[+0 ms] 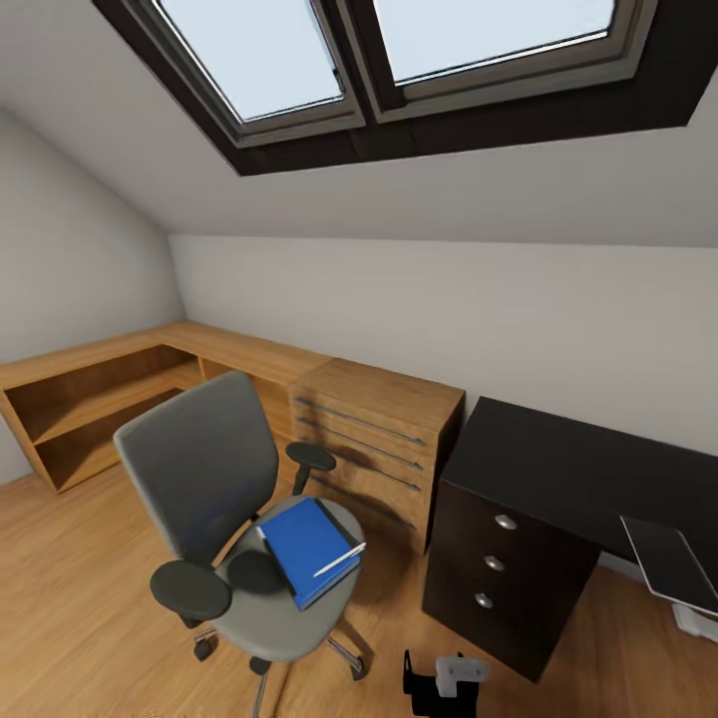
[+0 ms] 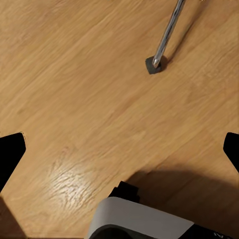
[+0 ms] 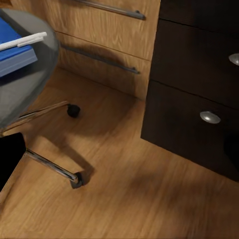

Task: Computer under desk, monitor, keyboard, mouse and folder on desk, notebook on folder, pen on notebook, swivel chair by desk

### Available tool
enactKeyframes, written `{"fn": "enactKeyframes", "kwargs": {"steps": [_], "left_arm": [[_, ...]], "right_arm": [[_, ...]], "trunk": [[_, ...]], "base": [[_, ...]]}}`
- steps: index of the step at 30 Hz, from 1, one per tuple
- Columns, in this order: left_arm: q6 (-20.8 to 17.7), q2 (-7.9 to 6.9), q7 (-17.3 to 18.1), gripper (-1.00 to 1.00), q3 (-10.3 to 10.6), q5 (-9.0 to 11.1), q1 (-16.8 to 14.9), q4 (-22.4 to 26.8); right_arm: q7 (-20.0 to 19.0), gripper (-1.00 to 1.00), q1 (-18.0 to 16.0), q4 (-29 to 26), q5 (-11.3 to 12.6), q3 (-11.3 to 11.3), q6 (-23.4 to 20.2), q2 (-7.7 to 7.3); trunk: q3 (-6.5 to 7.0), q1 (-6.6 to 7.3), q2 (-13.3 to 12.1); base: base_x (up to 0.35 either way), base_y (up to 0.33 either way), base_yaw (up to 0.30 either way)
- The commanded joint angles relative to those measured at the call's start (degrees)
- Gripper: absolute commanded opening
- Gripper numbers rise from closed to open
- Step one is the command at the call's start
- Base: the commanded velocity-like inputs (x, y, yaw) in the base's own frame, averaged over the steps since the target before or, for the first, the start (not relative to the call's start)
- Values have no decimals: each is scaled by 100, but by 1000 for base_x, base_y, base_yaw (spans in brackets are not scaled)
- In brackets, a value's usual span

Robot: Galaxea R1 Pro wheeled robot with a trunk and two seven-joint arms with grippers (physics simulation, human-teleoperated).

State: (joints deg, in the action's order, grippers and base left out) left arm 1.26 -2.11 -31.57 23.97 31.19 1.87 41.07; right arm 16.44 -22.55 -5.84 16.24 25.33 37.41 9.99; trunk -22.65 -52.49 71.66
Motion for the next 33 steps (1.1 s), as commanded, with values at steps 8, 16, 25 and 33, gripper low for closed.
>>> {"fn": "enactKeyframes", "kwargs": {"steps": [8, 16, 25, 33], "left_arm": [[642, -18, -51, 100, 29, 83, -2, -128], [685, -19, -51, 100, 24, 71, -2, -151], [690, -521, -50, 100, -2263, 109, -2, -95], [673, -432, 1575, 100, -4967, 93, -2, 479]], "right_arm": [[35, 100, -4, 3, 29, 56, 12, 1], [28, 100, -4, 3, 24, 58, 12, 1], [460, 100, -252, -1673, 423, -30, -992, 1], [1172, 100, -1154, -2435, 2406, -223, -3646, 1]], "trunk": [[-4, -1, 4], [-5, -1, 4], [-5, -1, 4], [-5, -1, 4]], "base": [[0, 0, 276], [0, 0, 257], [0, 0, 29], [16, 0, 0]]}}
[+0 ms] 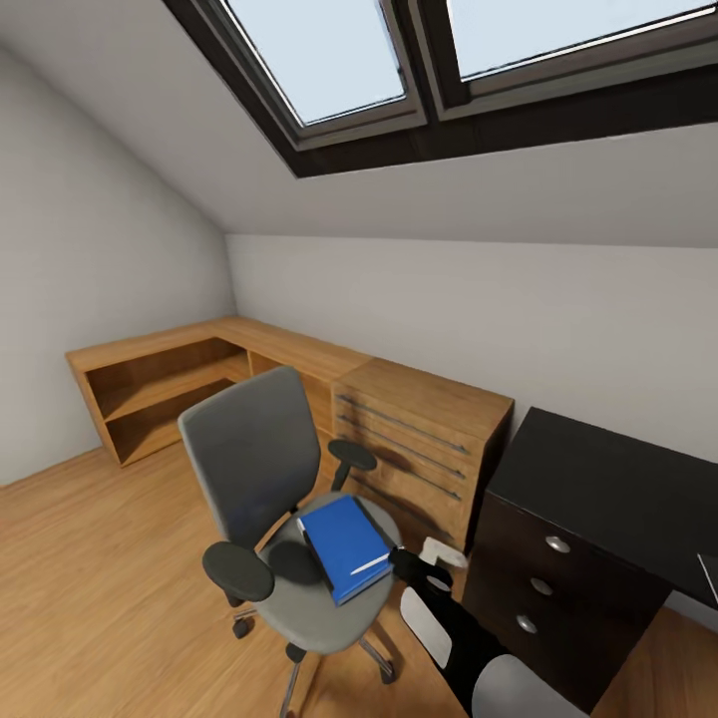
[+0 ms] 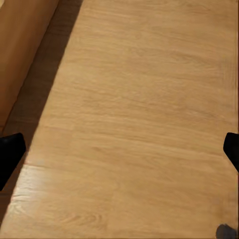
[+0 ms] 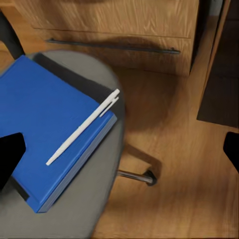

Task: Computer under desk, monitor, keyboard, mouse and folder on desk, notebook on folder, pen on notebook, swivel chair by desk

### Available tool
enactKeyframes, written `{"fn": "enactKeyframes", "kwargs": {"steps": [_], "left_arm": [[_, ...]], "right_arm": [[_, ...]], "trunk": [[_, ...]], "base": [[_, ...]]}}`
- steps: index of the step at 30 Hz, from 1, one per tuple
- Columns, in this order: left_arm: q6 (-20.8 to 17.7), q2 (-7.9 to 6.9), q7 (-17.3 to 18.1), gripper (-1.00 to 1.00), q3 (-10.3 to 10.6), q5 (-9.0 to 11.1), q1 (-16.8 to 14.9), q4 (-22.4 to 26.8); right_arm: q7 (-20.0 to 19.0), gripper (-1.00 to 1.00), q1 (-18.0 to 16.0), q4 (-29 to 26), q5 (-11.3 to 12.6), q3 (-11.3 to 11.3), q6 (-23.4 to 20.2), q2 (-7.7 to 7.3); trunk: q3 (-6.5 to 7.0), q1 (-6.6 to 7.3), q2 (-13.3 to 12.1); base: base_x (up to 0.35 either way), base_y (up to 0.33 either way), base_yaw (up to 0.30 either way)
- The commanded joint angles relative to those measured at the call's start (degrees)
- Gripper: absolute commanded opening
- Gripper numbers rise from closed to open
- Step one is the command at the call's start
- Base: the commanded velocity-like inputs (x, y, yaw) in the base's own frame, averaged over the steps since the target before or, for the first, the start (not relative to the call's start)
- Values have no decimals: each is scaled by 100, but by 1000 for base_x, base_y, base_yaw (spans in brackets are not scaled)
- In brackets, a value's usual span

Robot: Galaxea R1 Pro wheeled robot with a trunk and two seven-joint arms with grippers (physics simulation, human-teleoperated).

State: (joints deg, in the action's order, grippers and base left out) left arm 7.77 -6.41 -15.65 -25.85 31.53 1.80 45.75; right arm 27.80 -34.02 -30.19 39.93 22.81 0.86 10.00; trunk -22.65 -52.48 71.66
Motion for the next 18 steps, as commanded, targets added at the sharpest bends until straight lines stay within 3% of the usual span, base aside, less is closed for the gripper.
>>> {"fn": "enactKeyframes", "kwargs": {"steps": [1, 8, 18], "left_arm": [[22, 0, -15, 100, 14, 57, 4, 13], [23, 9, -7, 100, 10, 52, 4, 22], [23, 8, 0, 100, 10, 46, 4, 22]], "right_arm": [[55, 100, -7, 1, 43, 29, 7, 0], [170, 100, -1, 29, 67, 38, 2, 0], [161, 100, 1, 40, 63, 44, 9, 0]], "trunk": [[-5, -2, 4], [-5, -2, 4], [-5, -2, 4]], "base": [[171, 0, 0], [279, 20, 0], [221, 266, 0]]}}
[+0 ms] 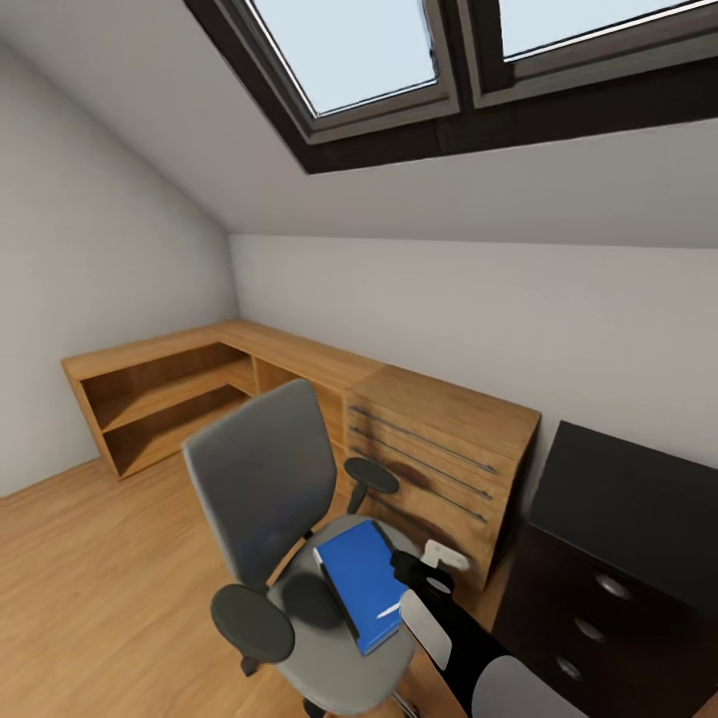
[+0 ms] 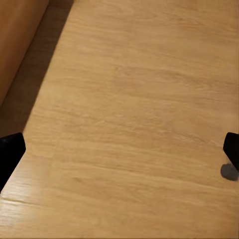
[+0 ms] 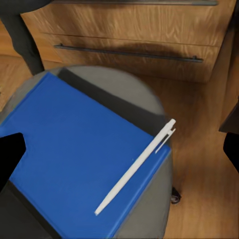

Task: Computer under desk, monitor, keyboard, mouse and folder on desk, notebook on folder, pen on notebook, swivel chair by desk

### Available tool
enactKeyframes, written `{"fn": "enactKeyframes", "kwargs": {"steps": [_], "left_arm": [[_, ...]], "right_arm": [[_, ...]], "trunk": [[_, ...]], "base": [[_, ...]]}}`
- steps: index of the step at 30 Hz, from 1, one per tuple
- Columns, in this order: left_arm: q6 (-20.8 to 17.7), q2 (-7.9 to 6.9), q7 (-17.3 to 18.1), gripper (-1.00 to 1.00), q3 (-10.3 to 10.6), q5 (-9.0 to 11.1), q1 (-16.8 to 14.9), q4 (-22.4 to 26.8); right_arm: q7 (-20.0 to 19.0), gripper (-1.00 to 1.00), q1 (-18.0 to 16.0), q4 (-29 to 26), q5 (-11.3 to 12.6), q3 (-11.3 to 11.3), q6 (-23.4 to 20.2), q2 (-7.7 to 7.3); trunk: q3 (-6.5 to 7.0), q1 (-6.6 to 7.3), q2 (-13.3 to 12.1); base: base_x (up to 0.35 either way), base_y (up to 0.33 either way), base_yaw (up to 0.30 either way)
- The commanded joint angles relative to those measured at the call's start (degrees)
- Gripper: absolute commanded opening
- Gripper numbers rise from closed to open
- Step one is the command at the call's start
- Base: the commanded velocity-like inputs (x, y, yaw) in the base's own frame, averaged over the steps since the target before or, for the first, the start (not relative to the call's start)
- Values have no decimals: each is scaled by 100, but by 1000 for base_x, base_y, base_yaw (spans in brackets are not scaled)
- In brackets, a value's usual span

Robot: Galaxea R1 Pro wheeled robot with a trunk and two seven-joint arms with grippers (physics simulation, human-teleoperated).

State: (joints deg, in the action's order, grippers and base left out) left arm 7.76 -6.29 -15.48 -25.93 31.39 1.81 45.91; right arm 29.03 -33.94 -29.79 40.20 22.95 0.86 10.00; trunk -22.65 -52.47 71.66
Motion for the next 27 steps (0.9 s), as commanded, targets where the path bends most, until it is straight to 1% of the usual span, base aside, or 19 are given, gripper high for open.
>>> {"fn": "enactKeyframes", "kwargs": {"steps": [1, 6, 7, 9, 10, 11, 12, 13, 14, 15, 16, 17, 18, 19, 20, 21, 22, 25, 27], "left_arm": [[23, -4, -17, 100, 18, 63, 4, 8], [25, -4, -17, 100, 16, 69, 4, 50], [21, -2, -24, 100, 14, 71, 8, 129], [0, 40, -40, 100, 11, 89, 6, 574], [-27, 137, -52, 100, 7, 94, 11, 875], [-107, 387, -70, 100, -9, 85, 86, 1367], [-185, 565, -79, 100, -21, 79, 187, 1702], [-296, 704, -85, 100, -31, 76, 316, 2022], [-369, 756, -87, 100, -35, 74, 388, 2167], [-664, 857, -91, 100, -44, 71, 599, 2510], [-779, 876, -92, 100, -47, 71, 656, 2585], [-1110, 911, -94, 100, -63, 70, 762, 2733], [-1274, 924, -95, 100, -80, 69, 802, 2789], [-1332, 928, -95, 100, -90, 69, 817, 2809], [-1471, 938, -95, 100, -125, 69, 852, 2856], [-1506, 943, -96, 100, -134, 69, 861, 2867], [-1557, 950, -88, 100, -144, 66, 870, 2881], [-1582, 953, -82, 100, -147, 62, 872, 2885], [-1602, 954, -79, 100, -148, 67, 875, 2887]], "right_arm": [[26, 100, -7, 3, 35, 35, 9, 0], [20, 100, -7, 16, 32, 53, -2, 0], [26, 100, -7, 17, 34, 57, -5, 0], [30, 100, -7, 17, 33, 59, -6, 0], [28, 100, -7, 17, 34, 59, -6, 0], [27, 100, -7, 17, 33, 60, -7, 0], [26, 100, -7, 17, 32, 57, -7, 0], [25, 100, -7, 17, 35, 55, -7, 0], [26, 100, -7, 17, 37, 54, -7, 0], [29, 100, -7, 17, 38, 53, -7, 0], [29, 100, -7, 17, 39, 52, -7, 0], [34, 100, -7, 17, 40, 52, -7, 0], [37, 100, -7, 17, 40, 52, -9, 0], [39, 100, -7, 17, 40, 52, -10, 0], [72, 100, -7, 37, 45, 42, -13, 0], [120, 100, -7, 78, 46, 39, -14, 0], [247, 100, -7, 214, 61, 30, -15, 0], [286, 100, -7, 259, 127, 27, -16, 0], [306, 100, -7, 275, 233, 26, -11, 0]], "trunk": [[-5, -3, 4], [-5, -3, 4], [-5, -3, 4], [-5, -3, 4], [-5, -3, 4], [-5, -3, 4], [-5, -3, 4], [-23, -25, 44], [-41, -47, 84], [-59, -69, 124], [-77, -91, 164], [-95, -113, 204], [-113, -135, 244], [-131, -157, 284], [-149, -179, 325], [-167, -201, 365], [-185, -223, 405], [-239, -289, 525], [-275, -332, 605]], "base": [[214, 276, 0], [96, 104, 0], [15, 16, 0], [8, 9, 0], [4, 4, 0], [2, 2, 0], [1, 1, 0], [0, 0, 0], [0, 0, 0], [0, 0, 0], [0, 0, 0], [0, 0, 0], [0, 0, 0], [0, 0, 0], [0, 0, 0], [0, 0, 0], [0, 0, 0], [0, 0, 0], [0, 0, 0]]}}
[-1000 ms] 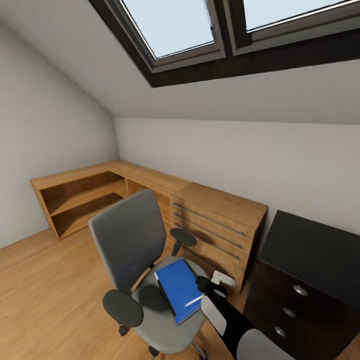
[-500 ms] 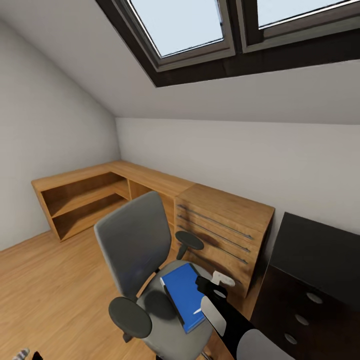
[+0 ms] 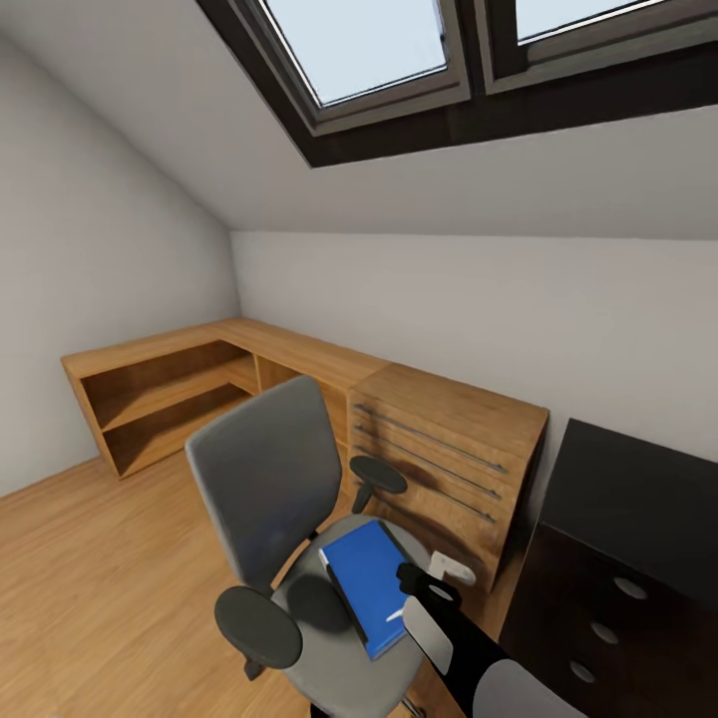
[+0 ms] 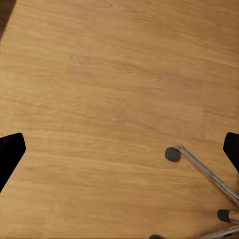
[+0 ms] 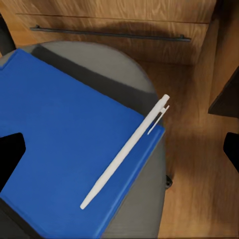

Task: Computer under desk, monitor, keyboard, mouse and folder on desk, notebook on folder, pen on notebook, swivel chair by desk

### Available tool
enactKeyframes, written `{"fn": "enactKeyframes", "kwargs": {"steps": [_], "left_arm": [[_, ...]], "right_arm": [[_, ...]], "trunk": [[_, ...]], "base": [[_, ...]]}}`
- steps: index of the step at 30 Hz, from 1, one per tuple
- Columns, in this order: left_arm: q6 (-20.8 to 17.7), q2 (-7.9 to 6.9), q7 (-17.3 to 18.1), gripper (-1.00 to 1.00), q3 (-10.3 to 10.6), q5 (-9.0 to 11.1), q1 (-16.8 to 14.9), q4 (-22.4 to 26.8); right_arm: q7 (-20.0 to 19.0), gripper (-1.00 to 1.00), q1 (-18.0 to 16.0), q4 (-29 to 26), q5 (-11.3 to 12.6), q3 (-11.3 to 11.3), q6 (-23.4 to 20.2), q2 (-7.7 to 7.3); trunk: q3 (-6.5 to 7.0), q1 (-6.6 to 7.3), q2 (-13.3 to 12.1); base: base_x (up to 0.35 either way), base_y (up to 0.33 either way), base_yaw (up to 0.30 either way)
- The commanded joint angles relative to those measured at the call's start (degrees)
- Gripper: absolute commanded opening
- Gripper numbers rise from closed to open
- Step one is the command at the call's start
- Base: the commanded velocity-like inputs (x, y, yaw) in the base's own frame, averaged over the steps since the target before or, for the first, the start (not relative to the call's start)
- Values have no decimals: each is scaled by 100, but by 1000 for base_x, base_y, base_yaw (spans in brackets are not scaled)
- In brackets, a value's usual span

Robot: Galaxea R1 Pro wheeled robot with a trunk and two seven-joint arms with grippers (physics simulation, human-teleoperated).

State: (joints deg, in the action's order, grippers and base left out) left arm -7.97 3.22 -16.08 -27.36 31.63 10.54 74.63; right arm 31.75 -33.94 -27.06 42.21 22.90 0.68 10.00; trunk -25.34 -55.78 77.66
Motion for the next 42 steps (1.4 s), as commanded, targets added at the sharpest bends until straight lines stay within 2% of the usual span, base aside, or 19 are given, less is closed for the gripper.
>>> {"fn": "enactKeyframes", "kwargs": {"steps": [1, 9, 24, 27, 29, 33, 34, 35, 36, 39, 42], "left_arm": [[-28, 3, -19, 100, -6, 43, 1, 16], [-29, 4, -25, 100, -6, 47, 5, 16], [-22, 2, -27, 100, -8, 54, 5, 8], [-35, -12, -27, 100, -70, 43, 6, 12], [-36, -7, -27, 100, -77, 39, 4, 14], [-38, 1, -27, 100, -84, 30, 5, 14], [-38, 3, -27, 100, -85, 28, 7, 15], [-38, 3, -27, 100, -85, 28, 7, 15], [-38, 3, -27, 100, -85, 28, 6, 16], [-38, -2, -27, 100, -91, 27, 3, 16], [-32, 3, -27, 100, -93, 27, 4, 16]], "right_arm": [[38, 100, -7, 4, 43, 29, 10, 0], [51, 100, -7, -1, 85, -12, 45, 0], [52, 100, -7, -1, 102, -31, 20, 0], [70, 100, -9, -1, 102, -71, 14, 0], [196, 100, -21, -1, 109, -169, -4, 0], [920, 100, -218, -12, 247, -402, -142, 0], [1288, 100, -523, -53, 466, -459, -206, 0], [1366, 100, -569, -58, 513, -464, -217, 0], [1629, 100, -671, -69, 651, -471, -232, 0], [1883, 100, -752, -76, 814, -473, -241, 0], [1901, 100, -773, -32, 904, -476, -216, 0]], "trunk": [[-24, -23, 45], [-168, -199, 366], [-522, -528, 968], [-577, -594, 1088], [-613, -638, 1168], [-685, -726, 1329], [-703, -748, 1369], [-721, -770, 1409], [-739, -792, 1449], [-792, -858, 1569], [-846, -924, 1690]], "base": [[0, 0, 0], [0, 0, 0], [0, 0, 38], [0, 0, 3], [0, 0, 0], [0, 0, 0], [0, 0, 0], [0, 0, 0], [0, 0, 0], [0, 0, 0], [0, 0, 0]]}}
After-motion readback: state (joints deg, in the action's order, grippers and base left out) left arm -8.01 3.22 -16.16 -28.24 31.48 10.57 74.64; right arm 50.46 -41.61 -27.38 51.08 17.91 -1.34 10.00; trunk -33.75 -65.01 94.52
